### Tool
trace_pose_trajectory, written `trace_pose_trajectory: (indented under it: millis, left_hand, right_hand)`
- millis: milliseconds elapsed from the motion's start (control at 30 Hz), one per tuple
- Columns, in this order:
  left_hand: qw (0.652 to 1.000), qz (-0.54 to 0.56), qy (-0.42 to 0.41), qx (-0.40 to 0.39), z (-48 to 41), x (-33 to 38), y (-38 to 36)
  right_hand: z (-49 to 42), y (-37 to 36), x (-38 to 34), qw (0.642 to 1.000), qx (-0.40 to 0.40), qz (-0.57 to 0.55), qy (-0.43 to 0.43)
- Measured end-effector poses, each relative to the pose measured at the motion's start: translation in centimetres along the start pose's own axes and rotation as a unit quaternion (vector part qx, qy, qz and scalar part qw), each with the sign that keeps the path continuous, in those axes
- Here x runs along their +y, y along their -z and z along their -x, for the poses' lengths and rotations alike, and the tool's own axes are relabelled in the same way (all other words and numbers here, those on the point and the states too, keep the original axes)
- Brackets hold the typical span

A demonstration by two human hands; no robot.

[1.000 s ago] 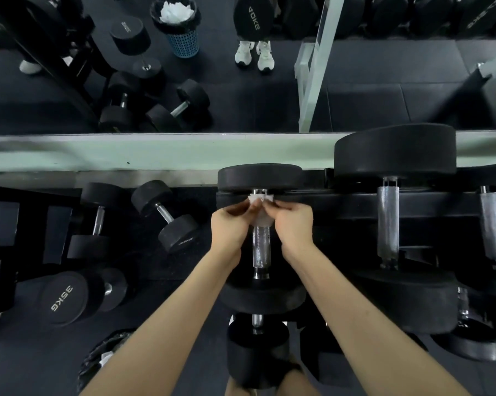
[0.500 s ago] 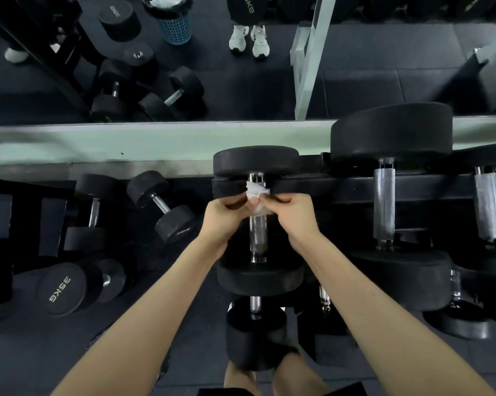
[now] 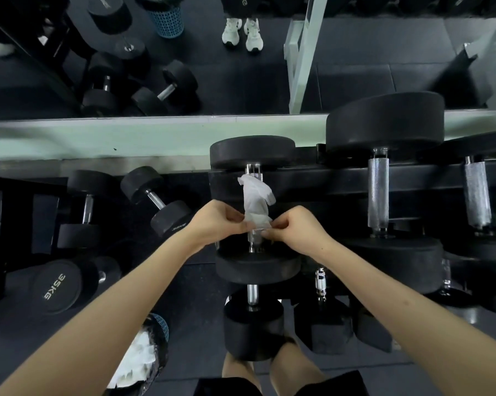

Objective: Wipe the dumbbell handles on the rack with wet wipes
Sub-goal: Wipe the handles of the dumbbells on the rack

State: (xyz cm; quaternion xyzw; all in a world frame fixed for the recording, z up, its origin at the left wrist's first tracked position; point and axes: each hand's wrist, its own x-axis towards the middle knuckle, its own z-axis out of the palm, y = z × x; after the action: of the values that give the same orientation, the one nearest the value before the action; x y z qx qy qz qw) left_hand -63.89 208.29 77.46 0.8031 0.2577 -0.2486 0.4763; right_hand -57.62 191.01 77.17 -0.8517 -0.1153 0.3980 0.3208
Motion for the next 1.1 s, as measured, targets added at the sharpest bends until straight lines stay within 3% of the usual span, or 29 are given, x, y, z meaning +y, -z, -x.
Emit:
trace_pose_trajectory:
  millis: [100,167,200,267,333,433,533,667,933,1100]
  left_hand:
    - [1.000,0.006,0.010,0.016,0.3,-0.1,0.8]
    - [0.995,0.052,0.008,0.083,0.6,-0.2,0.7]
    - [0.989,0.079,0.002,0.128,0.5,-0.2,0.5]
    - [0.972,0.112,-0.013,0.206,0.5,0.3,0.0]
    - [0.961,0.124,-0.033,0.247,0.4,0.8,-0.4]
    - [0.960,0.154,-0.032,0.229,-0.3,0.9,-0.8]
    - [0.970,0.190,-0.022,0.150,-0.4,0.3,-1.9]
    - [0.971,0.208,-0.006,0.115,0.5,-0.9,-3.0]
    - [1.000,0.023,-0.015,-0.005,0.7,-1.8,-2.0]
    - [0.994,0.074,-0.027,-0.071,0.7,-1.4,-1.5]
  right_hand:
    - [0.7,0.9,-0.3,0.996,0.033,-0.085,-0.012]
    - [0.9,0.9,-0.8,0.987,0.061,-0.146,-0.029]
    - [1.0,0.7,-1.1,0.987,0.081,-0.132,-0.033]
    - [1.1,0.2,-1.8,0.990,0.130,0.023,-0.042]
    - [1.5,-0.2,-2.5,0.964,0.205,0.163,-0.044]
    - [1.5,-0.3,-3.0,0.956,0.264,0.123,-0.013]
    - [0.8,-1.3,-2.8,0.979,0.200,0.012,0.028]
    - [0.2,-2.5,-1.5,0.983,0.126,-0.130,0.009]
    - [0.1,-1.8,0.2,0.999,-0.014,-0.048,-0.018]
    - [-0.2,-1.4,0.3,0.995,-0.056,-0.086,-0.006]
